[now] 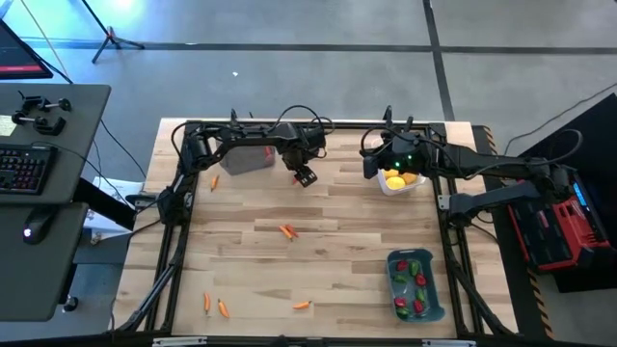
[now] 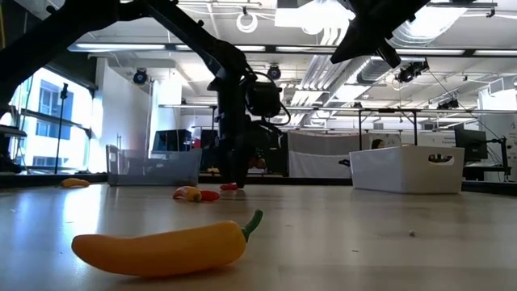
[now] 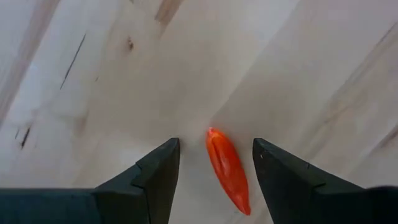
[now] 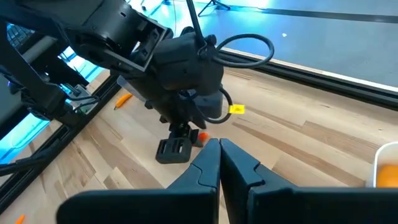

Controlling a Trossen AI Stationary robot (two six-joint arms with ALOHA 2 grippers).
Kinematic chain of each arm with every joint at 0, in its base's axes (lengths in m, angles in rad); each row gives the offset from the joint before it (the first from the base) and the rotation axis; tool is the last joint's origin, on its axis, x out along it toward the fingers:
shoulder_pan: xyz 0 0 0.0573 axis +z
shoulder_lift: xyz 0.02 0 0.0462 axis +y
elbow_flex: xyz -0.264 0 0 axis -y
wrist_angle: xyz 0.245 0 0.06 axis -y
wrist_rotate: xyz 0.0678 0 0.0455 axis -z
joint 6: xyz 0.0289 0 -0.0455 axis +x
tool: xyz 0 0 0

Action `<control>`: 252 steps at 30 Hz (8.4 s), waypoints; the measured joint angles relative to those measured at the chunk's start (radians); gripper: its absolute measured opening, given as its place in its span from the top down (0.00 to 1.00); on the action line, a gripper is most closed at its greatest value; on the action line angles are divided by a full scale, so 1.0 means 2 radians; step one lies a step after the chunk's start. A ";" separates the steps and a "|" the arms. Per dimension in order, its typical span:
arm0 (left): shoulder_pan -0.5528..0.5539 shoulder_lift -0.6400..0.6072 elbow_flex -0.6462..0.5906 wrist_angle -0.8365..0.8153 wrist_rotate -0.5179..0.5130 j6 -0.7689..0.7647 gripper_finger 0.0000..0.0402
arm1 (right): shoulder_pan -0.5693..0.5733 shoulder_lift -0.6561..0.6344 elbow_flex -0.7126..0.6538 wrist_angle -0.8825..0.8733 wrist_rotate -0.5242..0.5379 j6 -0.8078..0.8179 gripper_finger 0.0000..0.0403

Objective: Sort produce into baskets
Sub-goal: Put the orange chili pepper into the black bin, then put the yellow chili pepper into the black bin

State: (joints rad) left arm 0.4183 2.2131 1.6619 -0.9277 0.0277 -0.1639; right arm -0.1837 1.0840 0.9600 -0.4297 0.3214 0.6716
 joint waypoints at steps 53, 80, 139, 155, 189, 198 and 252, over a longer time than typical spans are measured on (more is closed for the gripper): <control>0.185 -0.377 -0.352 0.097 -0.095 -0.089 0.75 | -0.036 0.028 0.000 0.041 -0.069 -0.059 1.00; -0.258 -0.505 -0.450 0.189 0.025 0.075 0.66 | -0.035 0.034 0.000 0.090 -0.069 -0.001 1.00; 0.077 -0.504 -0.442 0.148 -0.113 -0.152 1.00 | -0.035 0.035 0.000 0.007 -0.044 -0.096 1.00; 0.143 -0.494 -0.412 0.053 -0.042 -0.123 0.52 | -0.035 0.035 0.000 0.008 -0.044 -0.087 1.00; -0.089 -0.488 -0.633 0.061 -0.338 -0.670 1.00 | -0.035 0.088 0.000 0.031 -0.075 -0.063 1.00; -0.082 -0.489 -0.634 0.099 -0.295 -0.610 1.00 | -0.035 0.092 0.000 0.043 -0.131 -0.046 1.00; -0.245 -0.252 -0.526 -0.078 -0.324 -1.000 1.00 | -0.036 0.083 0.000 0.052 -0.136 -0.039 1.00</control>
State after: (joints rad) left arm -0.0725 1.7097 0.6097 -1.0844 -0.6197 -2.1635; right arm -0.2554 1.2503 0.9598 -0.3251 0.0489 0.5945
